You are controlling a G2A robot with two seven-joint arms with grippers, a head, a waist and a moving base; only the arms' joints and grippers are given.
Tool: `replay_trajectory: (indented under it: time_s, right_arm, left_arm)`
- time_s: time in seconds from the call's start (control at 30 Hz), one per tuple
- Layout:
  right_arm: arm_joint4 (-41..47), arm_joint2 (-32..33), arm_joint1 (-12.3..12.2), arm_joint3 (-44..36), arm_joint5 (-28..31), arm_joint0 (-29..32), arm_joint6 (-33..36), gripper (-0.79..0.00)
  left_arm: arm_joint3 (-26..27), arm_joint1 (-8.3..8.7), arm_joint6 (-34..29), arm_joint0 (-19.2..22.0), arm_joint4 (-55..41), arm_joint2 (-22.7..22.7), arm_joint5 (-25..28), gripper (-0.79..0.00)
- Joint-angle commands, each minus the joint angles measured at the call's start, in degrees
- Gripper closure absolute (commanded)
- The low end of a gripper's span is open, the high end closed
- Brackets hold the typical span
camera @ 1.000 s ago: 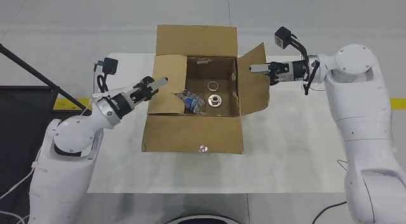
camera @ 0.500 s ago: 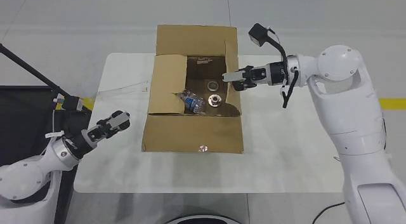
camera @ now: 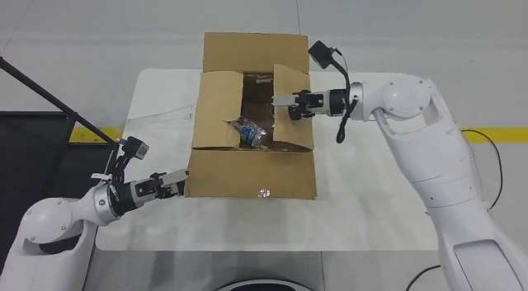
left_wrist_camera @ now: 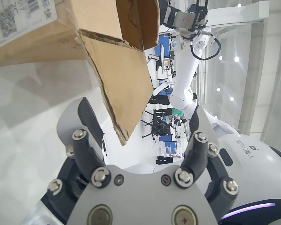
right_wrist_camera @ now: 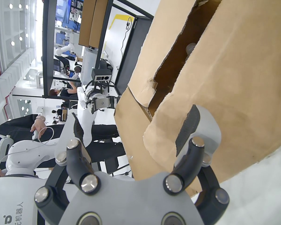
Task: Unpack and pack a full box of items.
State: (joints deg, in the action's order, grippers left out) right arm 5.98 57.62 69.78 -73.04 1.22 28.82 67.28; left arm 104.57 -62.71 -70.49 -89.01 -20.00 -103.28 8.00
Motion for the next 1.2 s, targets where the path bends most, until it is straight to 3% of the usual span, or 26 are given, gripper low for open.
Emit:
replay_trajectory:
  time_s: [0.0, 0.67, 1.17]
  right_arm:
    - [-0.65, -0.74, 0.11, 0.75, 0.06, -0.08, -0.34, -0.785]
    - [-2.44, -3.18, 0.35, 3.53, 2.10, -0.46, 0.08, -0.785]
    - [1.13, 6.67, -1.77, -5.95, -0.13, -0.47, -3.41, -0.785]
  left_arm:
    - [-0.39, 0.16, -0.53, 0.83, -0.32, 0.53, 0.02, -0.785]
    - [-0.13, 1.02, 2.11, 4.15, -10.66, -0.59, 1.81, -0.785]
    - [-2.69, 0.99, 13.61, 10.03, -11.92, 2.70, 0.79, -0.785]
